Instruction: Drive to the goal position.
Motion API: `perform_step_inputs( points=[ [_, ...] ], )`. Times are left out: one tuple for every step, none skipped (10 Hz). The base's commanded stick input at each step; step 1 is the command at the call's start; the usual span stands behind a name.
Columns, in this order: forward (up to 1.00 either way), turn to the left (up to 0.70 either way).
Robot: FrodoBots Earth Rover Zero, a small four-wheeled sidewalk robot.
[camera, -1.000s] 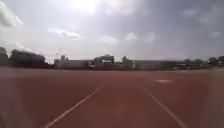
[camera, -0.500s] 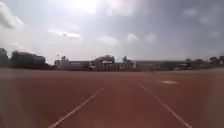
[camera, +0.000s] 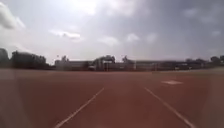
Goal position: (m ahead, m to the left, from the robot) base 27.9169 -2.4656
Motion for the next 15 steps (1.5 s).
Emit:
perform_step_inputs(
  points=[
    [0.7,0.0],
    [0.7,0.0],
    [0.7,0.0],
    [0.7,0.0],
    [0.7,0.0],
    [0.7,0.0],
    [0.7,0.0],
    [0.7,0.0],
    [0.24,0.0],
    [0.23,0.0],
    [0.22,0.0],
    [0.21,-0.04],
    [0.2,-0.18],
    [0.2,-0.4],
    [0.19,-0.37]
  ],
)
